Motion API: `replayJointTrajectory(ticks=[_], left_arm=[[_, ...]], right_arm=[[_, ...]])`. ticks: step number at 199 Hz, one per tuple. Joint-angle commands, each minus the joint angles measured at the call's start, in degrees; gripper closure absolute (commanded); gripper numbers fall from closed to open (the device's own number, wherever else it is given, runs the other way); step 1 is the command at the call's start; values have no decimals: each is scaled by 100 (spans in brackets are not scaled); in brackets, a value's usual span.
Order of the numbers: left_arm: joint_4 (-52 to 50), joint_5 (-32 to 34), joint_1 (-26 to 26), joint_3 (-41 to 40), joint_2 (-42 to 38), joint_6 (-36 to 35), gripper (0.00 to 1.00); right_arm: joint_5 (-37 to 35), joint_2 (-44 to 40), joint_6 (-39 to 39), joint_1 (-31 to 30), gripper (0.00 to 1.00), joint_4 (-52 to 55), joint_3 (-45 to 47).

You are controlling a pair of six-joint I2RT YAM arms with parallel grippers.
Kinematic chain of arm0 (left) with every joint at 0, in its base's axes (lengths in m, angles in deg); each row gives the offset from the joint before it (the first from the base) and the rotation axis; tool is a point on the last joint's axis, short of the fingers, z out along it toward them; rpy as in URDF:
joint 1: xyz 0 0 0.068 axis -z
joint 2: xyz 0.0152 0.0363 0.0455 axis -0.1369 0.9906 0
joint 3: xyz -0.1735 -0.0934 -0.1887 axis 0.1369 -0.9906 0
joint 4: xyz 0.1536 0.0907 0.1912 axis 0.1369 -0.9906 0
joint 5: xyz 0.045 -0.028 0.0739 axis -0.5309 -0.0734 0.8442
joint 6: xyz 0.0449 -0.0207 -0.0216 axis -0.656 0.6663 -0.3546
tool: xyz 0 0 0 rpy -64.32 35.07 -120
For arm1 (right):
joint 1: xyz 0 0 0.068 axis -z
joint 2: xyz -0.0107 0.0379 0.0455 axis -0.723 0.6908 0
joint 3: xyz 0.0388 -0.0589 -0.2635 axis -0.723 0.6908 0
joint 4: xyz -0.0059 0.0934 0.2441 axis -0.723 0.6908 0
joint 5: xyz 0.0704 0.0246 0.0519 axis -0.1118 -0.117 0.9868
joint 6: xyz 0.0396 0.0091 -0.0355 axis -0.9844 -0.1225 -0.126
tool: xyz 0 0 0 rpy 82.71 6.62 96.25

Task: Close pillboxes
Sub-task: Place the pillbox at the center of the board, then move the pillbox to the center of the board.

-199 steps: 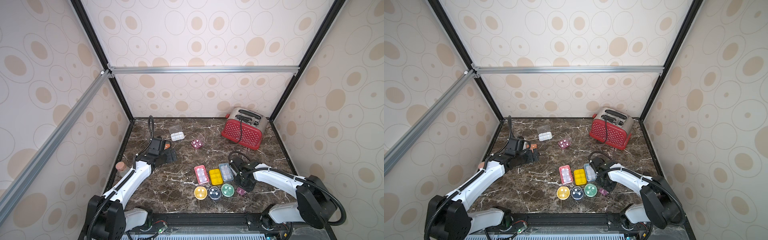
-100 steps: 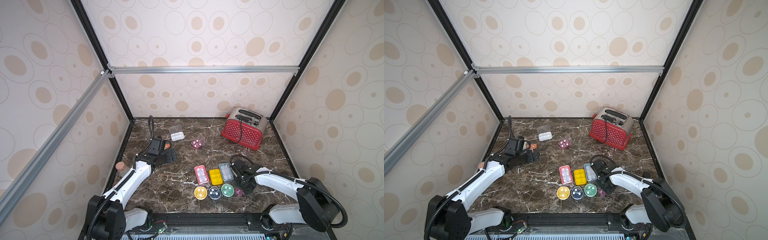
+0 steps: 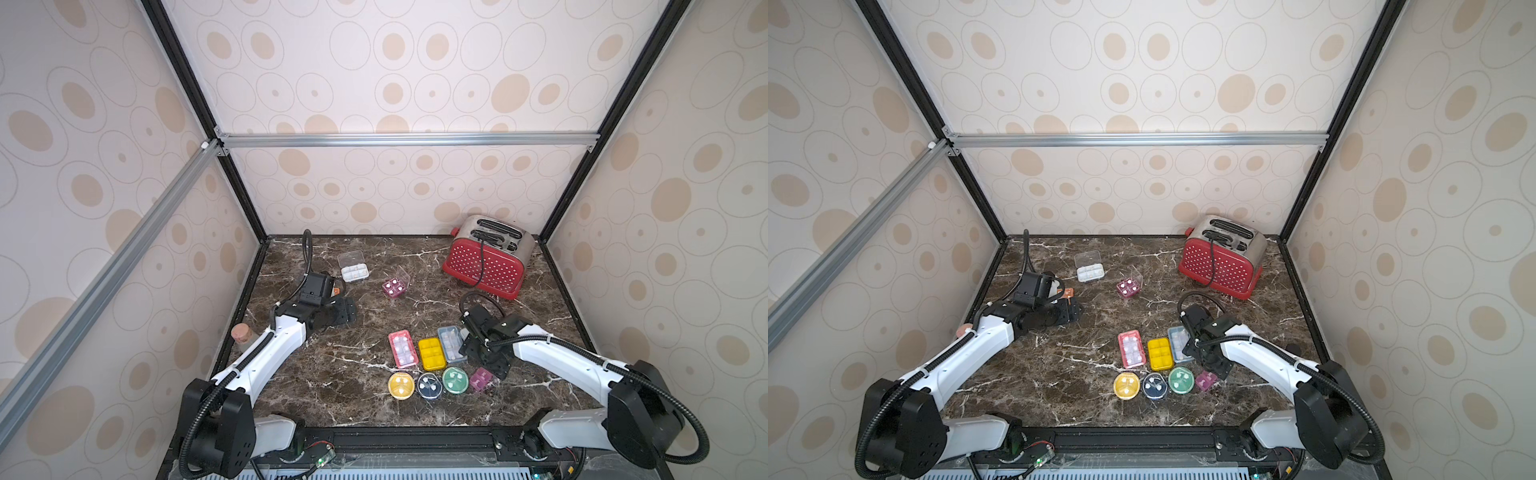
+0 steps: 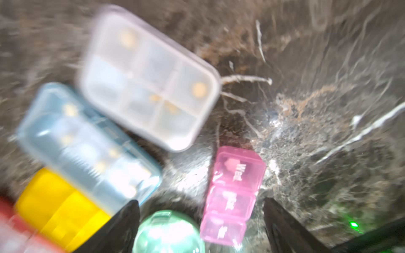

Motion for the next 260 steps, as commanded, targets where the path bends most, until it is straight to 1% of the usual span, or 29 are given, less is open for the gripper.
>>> replayJointTrajectory(ticks=[1,15,28,39,69,81,93,108,121,133,150,177,205,229,260], left_arm=[[-49,-63,230,314,208,87,13],[44,-67,426,426,390,176,13],[233,-254,480,507,591,322,16],[356,-353,480,593,755,449,19],[382,-352,475,1162,1300,385,24],[333,-374,475,1467,1598,319,26],[303,-393,476,1750,1866,281,28],[303,-305,480,2067,2239,270,34],[381,-168,479,2336,2573,285,43],[396,-147,479,2641,2915,247,47],[382,-146,480,3114,3392,157,51],[176,-173,480,3903,4154,-64,50],[28,-199,480,4548,4761,-329,46],[-97,-320,480,5017,5171,-587,43],[-170,-602,480,5425,5511,-761,43]], right_arm=[[-268,180,812,-124,11,592,-712],[-396,415,1175,-299,11,616,-1154],[-362,654,1588,-368,12,467,-1518],[-278,854,1887,-385,16,256,-1769],[447,1436,3005,-314,30,-638,-2397],[839,1815,3432,-242,33,-627,-2853],[1028,2191,3803,-211,36,-476,-3347],[1198,2528,4131,-157,44,-455,-3786],[1524,2684,4178,-36,50,-516,-3948],[1818,2698,4146,41,51,-615,-3944],[2010,2609,4121,88,51,-665,-3862],[2262,2367,4062,184,51,-517,-3674],[2130,1967,3949,249,48,-298,-3436],[2268,1758,3920,299,47,-340,-3228],[2314,1686,3846,317,45,-276,-3121]])
